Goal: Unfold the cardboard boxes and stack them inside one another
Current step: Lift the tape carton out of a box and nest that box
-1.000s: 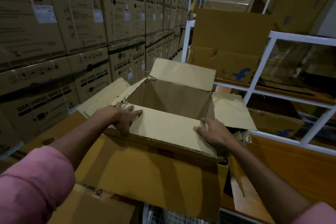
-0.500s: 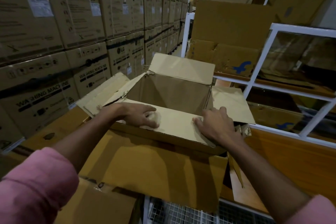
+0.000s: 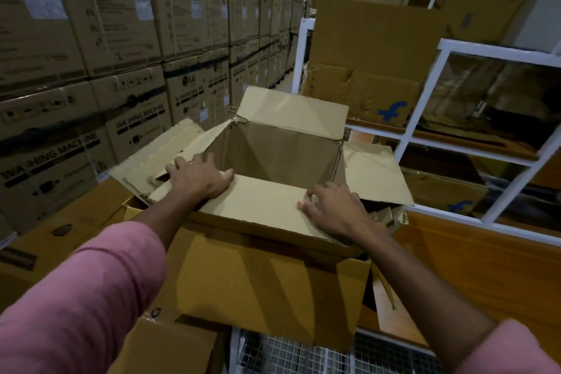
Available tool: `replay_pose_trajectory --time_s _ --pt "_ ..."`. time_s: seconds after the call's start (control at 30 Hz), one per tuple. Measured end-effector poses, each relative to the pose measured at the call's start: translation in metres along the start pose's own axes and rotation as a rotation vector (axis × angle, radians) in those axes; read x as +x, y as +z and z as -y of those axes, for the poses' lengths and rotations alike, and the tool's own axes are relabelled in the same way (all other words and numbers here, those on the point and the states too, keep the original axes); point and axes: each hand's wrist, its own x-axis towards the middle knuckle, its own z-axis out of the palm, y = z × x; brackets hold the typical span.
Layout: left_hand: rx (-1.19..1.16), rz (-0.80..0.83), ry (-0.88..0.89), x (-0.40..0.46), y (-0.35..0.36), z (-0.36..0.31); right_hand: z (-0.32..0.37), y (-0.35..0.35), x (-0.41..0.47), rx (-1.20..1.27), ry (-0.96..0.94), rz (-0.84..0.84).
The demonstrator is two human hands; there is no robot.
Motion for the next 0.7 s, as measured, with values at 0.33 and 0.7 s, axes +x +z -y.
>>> replay_pose_trajectory --time_s 0.33,0.7 --pt "-0.096 0.057 0.119 0.024 0.013 0.026 0.003 0.003 0.006 -0.019 0.003 0.01" --pt "0.129 -0.19 0.066 -0.01 -0.005 -0.005 0.0 0.006 0.009 -0.016 0.001 -0.014"
